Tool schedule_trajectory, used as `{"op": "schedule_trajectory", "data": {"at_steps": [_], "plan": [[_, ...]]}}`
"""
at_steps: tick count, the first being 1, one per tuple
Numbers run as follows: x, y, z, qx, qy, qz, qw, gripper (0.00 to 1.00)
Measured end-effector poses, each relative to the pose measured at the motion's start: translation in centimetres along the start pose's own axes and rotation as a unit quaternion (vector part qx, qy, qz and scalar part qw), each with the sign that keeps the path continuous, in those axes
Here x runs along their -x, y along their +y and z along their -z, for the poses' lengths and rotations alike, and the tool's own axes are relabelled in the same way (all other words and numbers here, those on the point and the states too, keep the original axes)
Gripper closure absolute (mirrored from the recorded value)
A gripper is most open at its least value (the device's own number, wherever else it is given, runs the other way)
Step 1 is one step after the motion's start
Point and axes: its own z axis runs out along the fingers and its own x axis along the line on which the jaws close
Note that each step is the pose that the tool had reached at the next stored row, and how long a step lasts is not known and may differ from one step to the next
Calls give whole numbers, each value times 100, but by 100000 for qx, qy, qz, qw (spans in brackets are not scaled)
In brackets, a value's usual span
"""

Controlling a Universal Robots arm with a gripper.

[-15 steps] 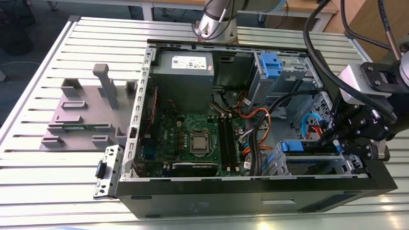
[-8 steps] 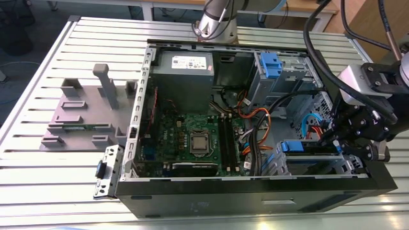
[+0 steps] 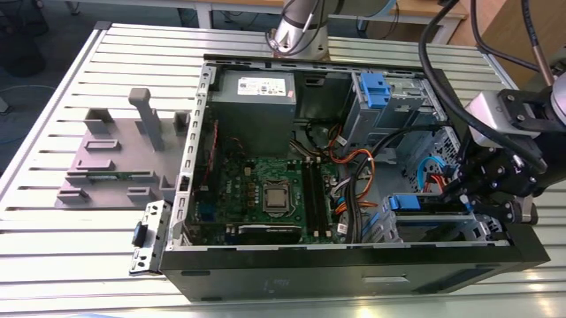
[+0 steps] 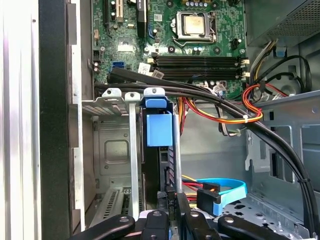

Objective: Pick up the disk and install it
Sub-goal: 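Insert the first disk wire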

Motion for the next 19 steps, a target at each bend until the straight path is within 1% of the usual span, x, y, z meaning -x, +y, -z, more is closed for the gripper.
{"op": "schedule_trajectory", "data": {"at_steps": [8,14,15,17,19], "plan": [[-5,-2,-39,0,15,-1,100000,81],[-5,-2,-42,1,-7,-2,100000,81],[-5,-2,-47,4,-61,-1,100000,81],[-6,-2,-46,4,-40,-3,100000,80],[-5,-2,-44,1,-14,-3,100000,68]]}}
